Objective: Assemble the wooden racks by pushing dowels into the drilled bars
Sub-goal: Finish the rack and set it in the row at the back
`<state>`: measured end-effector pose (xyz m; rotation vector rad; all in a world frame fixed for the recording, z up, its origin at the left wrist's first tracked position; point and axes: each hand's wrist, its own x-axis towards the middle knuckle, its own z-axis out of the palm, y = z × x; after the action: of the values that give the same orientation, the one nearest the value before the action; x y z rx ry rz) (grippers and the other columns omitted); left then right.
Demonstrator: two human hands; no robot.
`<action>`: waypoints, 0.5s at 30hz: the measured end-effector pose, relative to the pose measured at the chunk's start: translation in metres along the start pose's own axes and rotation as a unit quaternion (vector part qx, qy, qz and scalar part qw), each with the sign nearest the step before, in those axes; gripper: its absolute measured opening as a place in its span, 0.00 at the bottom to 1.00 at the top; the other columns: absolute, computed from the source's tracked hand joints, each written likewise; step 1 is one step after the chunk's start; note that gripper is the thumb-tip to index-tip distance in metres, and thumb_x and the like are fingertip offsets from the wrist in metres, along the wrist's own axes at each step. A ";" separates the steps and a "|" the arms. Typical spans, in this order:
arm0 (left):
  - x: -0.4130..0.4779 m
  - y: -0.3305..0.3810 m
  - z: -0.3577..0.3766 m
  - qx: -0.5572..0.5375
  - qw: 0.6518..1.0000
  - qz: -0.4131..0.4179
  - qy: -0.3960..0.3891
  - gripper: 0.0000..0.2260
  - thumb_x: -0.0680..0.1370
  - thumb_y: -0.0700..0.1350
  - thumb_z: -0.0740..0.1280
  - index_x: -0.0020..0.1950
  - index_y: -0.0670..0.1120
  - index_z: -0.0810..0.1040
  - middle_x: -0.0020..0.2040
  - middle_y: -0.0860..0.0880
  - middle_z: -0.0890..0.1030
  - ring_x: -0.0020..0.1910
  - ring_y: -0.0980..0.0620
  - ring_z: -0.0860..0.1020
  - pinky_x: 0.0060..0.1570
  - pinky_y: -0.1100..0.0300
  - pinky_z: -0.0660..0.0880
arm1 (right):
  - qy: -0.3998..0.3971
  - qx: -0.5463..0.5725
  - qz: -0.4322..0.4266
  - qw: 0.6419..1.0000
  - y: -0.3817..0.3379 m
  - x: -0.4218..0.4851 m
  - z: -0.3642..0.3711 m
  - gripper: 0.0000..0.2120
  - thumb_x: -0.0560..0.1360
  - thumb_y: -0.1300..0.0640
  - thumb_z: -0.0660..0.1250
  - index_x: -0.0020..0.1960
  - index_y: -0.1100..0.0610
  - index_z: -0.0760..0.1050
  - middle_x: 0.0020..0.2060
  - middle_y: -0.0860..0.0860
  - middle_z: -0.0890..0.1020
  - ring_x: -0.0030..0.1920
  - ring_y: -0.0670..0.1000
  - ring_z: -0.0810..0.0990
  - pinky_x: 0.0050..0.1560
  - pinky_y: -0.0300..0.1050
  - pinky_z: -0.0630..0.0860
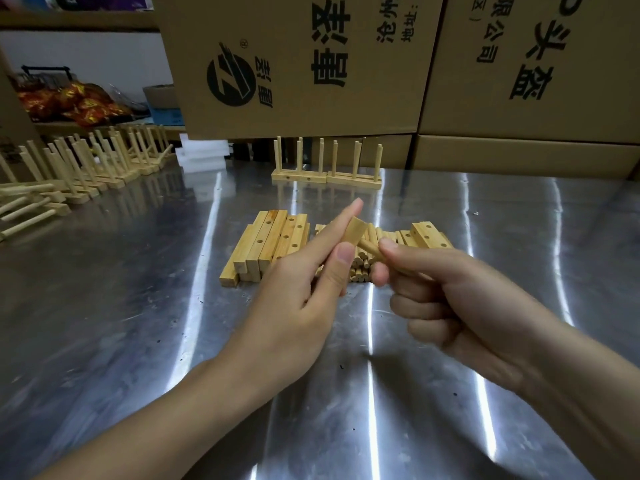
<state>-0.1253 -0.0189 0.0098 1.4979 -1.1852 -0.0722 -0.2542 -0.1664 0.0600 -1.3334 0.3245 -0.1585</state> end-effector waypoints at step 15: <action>-0.005 0.000 0.002 0.076 0.997 0.006 0.031 0.20 0.89 0.53 0.58 0.82 0.62 0.67 0.32 0.67 0.62 0.32 0.68 0.63 0.30 0.67 0.63 | 0.111 -0.341 -0.302 0.883 0.024 0.007 0.001 0.19 0.83 0.48 0.67 0.38 0.56 0.80 0.24 0.45 0.66 0.26 0.43 0.64 0.30 0.36 0.61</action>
<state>-0.1286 -0.0173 0.0062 1.6140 -1.1704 0.0732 -0.2492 -0.1619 0.0363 -2.1003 0.1413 -0.7846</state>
